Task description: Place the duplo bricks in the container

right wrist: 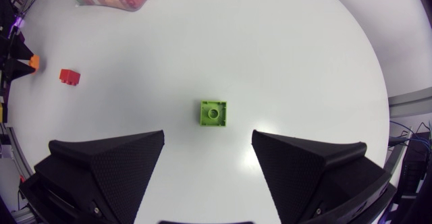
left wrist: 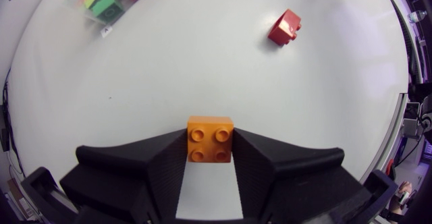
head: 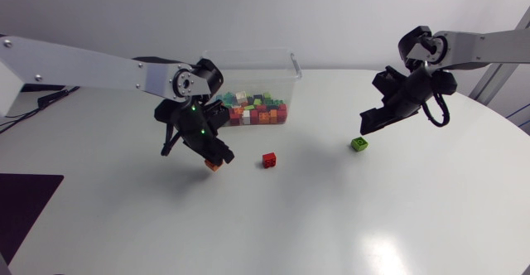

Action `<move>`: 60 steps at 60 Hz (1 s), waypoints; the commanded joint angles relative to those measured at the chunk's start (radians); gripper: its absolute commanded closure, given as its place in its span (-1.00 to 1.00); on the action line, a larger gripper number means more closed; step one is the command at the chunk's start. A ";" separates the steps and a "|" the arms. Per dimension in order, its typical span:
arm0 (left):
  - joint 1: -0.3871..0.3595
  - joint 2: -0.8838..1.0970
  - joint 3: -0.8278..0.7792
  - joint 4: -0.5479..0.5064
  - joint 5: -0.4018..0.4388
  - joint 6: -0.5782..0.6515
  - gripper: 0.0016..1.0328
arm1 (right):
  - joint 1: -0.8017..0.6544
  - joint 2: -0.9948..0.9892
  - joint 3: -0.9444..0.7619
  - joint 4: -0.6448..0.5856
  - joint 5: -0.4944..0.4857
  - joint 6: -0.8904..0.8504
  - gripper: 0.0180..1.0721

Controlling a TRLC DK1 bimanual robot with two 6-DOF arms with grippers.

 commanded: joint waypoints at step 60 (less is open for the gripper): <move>0.068 -0.273 0.158 0.189 0.043 -0.077 0.34 | 0.060 0.364 0.256 -0.083 0.141 -0.022 -0.26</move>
